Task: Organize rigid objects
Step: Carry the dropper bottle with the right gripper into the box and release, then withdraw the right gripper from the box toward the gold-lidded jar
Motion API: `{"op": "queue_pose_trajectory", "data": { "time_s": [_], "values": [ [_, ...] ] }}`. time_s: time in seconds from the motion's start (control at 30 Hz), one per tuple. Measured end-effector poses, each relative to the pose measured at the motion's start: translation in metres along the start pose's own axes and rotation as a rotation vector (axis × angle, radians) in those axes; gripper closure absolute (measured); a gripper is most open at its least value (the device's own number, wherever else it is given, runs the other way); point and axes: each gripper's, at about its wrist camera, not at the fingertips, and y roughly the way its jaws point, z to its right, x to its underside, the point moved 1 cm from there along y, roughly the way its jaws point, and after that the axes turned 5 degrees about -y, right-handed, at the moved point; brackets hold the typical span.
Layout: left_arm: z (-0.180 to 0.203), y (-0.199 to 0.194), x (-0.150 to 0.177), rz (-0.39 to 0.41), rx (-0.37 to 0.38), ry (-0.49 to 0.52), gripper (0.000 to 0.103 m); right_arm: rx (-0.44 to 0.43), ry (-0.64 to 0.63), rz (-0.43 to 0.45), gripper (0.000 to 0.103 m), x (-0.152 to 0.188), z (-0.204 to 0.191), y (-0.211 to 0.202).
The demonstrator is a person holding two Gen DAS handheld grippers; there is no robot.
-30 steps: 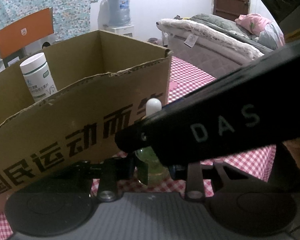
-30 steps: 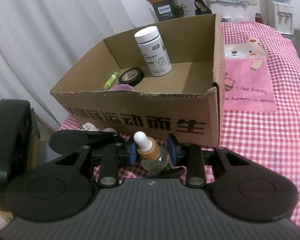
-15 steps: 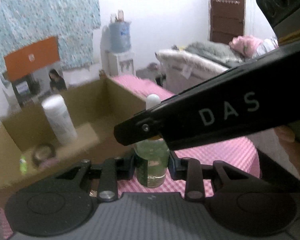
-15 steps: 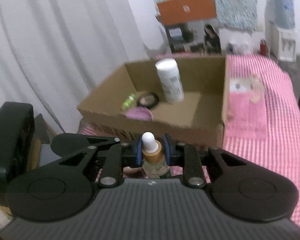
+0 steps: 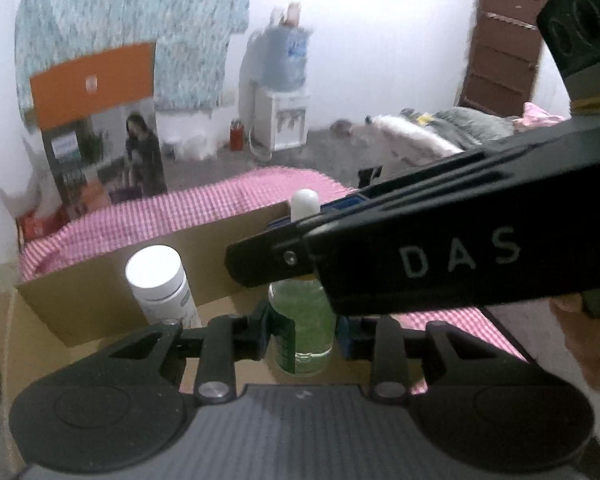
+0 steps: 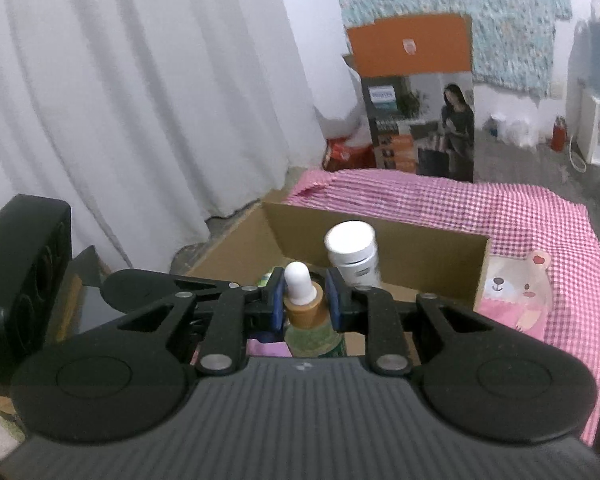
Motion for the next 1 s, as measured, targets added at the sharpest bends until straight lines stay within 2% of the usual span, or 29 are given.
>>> {"op": "queue_pose_trajectory", "data": {
  "time_s": [0.17, 0.4, 0.7, 0.77, 1.0],
  "values": [
    [-0.015, 0.046, -0.016, -0.086, 0.002, -0.058, 0.07, 0.014, 0.063, -0.069, 0.084, -0.013, 0.044, 0.044],
    [-0.027, 0.076, -0.026, -0.13, -0.024, -0.066, 0.068, 0.049, 0.087, -0.149, 0.084, -0.006, 0.08, 0.091],
    [-0.034, 0.091, -0.027, -0.163, -0.018, -0.098, 0.067, 0.082, 0.018, -0.21, 0.084, -0.008, 0.084, 0.126],
    [-0.034, 0.092, -0.027, -0.166, -0.016, -0.101, 0.061, 0.075, 0.01, -0.217, 0.082, -0.01, 0.083, 0.13],
    [-0.036, 0.085, -0.029, -0.147, -0.03, -0.1, 0.051, 0.072, 0.03, -0.195, 0.078, -0.015, 0.084, 0.127]
  ]
}}
